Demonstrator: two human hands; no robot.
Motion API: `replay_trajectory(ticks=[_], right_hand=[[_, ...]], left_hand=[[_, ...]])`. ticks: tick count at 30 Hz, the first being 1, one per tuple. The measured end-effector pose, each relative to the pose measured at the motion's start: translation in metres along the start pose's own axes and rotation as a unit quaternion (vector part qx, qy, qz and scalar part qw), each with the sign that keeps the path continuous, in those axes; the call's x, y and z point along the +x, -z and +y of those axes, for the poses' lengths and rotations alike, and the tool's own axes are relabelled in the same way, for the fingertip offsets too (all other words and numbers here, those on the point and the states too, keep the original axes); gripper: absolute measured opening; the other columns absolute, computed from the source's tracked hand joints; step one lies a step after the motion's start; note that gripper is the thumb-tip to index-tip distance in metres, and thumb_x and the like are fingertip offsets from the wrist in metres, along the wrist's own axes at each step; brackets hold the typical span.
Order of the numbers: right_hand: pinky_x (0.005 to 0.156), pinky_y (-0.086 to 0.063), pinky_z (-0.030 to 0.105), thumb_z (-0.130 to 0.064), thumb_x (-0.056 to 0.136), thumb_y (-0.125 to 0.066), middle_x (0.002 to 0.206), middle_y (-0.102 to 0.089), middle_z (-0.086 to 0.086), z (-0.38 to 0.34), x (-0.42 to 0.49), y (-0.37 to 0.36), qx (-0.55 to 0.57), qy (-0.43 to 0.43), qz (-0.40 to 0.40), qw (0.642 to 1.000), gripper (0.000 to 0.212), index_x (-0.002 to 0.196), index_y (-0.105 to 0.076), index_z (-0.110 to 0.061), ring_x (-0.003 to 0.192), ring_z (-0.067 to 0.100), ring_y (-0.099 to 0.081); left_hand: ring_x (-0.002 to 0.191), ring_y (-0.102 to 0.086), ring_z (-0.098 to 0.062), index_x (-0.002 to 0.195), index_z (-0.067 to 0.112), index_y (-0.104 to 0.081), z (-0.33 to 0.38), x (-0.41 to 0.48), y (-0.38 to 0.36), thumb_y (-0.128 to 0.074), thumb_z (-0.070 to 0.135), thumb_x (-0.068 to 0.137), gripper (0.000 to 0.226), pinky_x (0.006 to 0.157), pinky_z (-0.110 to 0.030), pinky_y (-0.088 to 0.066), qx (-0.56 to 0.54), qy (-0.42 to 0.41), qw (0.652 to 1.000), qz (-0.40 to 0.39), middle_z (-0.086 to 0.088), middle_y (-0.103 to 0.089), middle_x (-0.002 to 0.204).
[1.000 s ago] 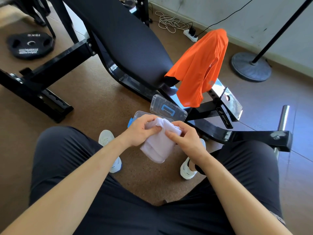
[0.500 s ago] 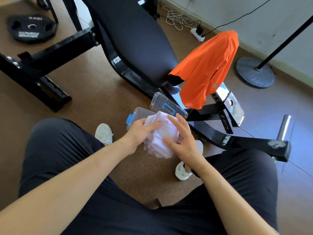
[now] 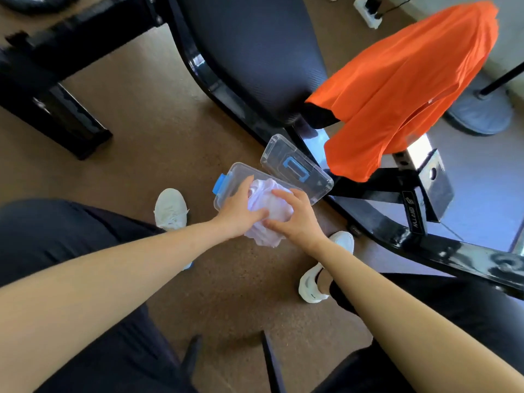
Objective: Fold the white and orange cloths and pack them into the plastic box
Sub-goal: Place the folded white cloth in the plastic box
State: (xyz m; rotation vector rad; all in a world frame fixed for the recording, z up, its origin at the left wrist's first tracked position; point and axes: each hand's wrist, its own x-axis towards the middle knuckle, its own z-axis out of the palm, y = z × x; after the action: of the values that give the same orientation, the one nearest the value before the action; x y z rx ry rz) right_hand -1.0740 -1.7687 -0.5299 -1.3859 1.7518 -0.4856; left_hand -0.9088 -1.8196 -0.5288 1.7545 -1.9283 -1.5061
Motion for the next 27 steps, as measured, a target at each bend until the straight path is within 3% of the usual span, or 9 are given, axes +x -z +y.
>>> replay_trajectory(ticks=[3, 6, 10, 13, 16, 18, 20, 23, 27], right_hand=[[0.101, -0.04, 0.026, -0.033, 0.082, -0.079, 0.15, -0.033, 0.003, 0.023, 0.038, -0.017, 0.002, -0.023, -0.037, 0.999, 0.069, 0.144, -0.048, -0.033, 0.136, 0.021, -0.037], [0.099, -0.037, 0.021, -0.026, 0.087, -0.076, 0.157, -0.027, 0.002, 0.05, 0.071, -0.035, -0.003, -0.028, -0.073, 0.997, 0.067, 0.145, -0.045, -0.031, 0.142, 0.021, -0.033], [0.111, -0.045, 0.033, -0.027, 0.089, -0.074, 0.159, -0.03, -0.001, 0.087, 0.108, -0.066, 0.024, -0.078, -0.054, 0.995, 0.066, 0.146, -0.042, -0.029, 0.142, 0.02, -0.038], [0.107, -0.05, 0.033, -0.024, 0.089, -0.075, 0.157, -0.032, -0.001, 0.115, 0.126, -0.083, 0.061, -0.114, -0.03, 0.991, 0.061, 0.143, -0.047, -0.03, 0.131, 0.021, -0.053], [0.114, -0.041, 0.039, -0.02, 0.092, -0.068, 0.154, -0.034, 0.001, 0.144, 0.129, -0.081, -0.066, -0.132, 0.079, 0.986, 0.052, 0.14, -0.052, -0.029, 0.137, 0.026, -0.038], [0.113, -0.038, 0.048, -0.021, 0.089, -0.067, 0.156, -0.031, 0.004, 0.163, 0.125, -0.072, -0.156, -0.172, 0.128, 0.964, 0.057, 0.142, -0.047, -0.03, 0.137, 0.033, -0.031], [0.112, -0.038, 0.052, -0.022, 0.088, -0.069, 0.158, -0.028, 0.004, 0.182, 0.121, -0.067, -0.149, -0.205, 0.107, 0.961, 0.067, 0.147, -0.039, -0.034, 0.138, 0.036, -0.031], [0.113, -0.039, 0.048, -0.017, 0.091, -0.067, 0.153, -0.042, 0.004, 0.199, 0.117, -0.066, -0.042, -0.193, 0.065, 0.978, 0.077, 0.155, -0.029, -0.036, 0.138, 0.031, -0.042], [0.117, -0.034, 0.044, -0.015, 0.093, -0.068, 0.153, -0.047, 0.004, 0.202, 0.117, -0.064, -0.013, -0.179, 0.069, 0.981, 0.076, 0.156, -0.03, -0.031, 0.142, 0.026, -0.042]], left_hand=[[0.143, -0.038, -0.023, 0.157, 0.035, -0.019, -0.023, 0.029, -0.01, -0.065, 0.031, 0.096, 0.076, 0.113, -0.035, -0.036, -0.004, -0.025, 1.0, 0.005, -0.004, -0.035, 0.16], [0.141, -0.042, -0.019, 0.152, 0.028, -0.037, -0.051, 0.056, -0.016, -0.066, 0.025, 0.096, 0.064, 0.106, -0.02, -0.028, -0.005, -0.03, 0.999, -0.015, 0.0, -0.045, 0.155], [0.134, -0.051, -0.021, 0.141, 0.021, -0.053, -0.087, 0.108, -0.03, -0.068, 0.022, 0.094, 0.049, 0.106, -0.024, -0.037, -0.024, 0.032, 0.999, -0.013, -0.005, -0.056, 0.144], [0.127, -0.056, -0.028, 0.133, 0.017, -0.054, -0.109, 0.147, -0.043, -0.063, 0.037, 0.096, 0.043, 0.11, -0.041, -0.045, -0.002, 0.069, 0.997, -0.028, -0.012, -0.059, 0.135], [0.127, -0.054, -0.025, 0.137, 0.027, -0.052, -0.129, 0.176, -0.05, -0.065, 0.027, 0.097, 0.042, 0.107, -0.037, -0.048, -0.003, 0.051, 0.999, 0.011, -0.007, -0.054, 0.14], [0.127, -0.054, -0.022, 0.137, 0.032, -0.051, -0.142, 0.193, -0.054, -0.065, 0.023, 0.097, 0.044, 0.104, -0.03, -0.047, 0.007, 0.048, 0.999, 0.025, -0.005, -0.054, 0.141], [0.128, -0.054, -0.022, 0.138, 0.034, -0.05, -0.155, 0.209, -0.061, -0.066, 0.021, 0.097, 0.046, 0.103, -0.028, -0.047, 0.026, 0.052, 0.998, 0.023, -0.004, -0.054, 0.142], [0.127, -0.054, -0.021, 0.133, 0.035, -0.052, -0.169, 0.226, -0.076, -0.064, 0.014, 0.097, 0.042, 0.098, -0.024, -0.045, 0.011, 0.073, 0.997, 0.005, -0.004, -0.055, 0.139], [0.125, -0.053, -0.02, 0.136, 0.036, -0.05, -0.175, 0.243, -0.084, -0.056, 0.01, 0.101, 0.044, 0.104, -0.029, -0.046, 0.025, 0.094, 0.995, -0.016, -0.003, -0.053, 0.138]])
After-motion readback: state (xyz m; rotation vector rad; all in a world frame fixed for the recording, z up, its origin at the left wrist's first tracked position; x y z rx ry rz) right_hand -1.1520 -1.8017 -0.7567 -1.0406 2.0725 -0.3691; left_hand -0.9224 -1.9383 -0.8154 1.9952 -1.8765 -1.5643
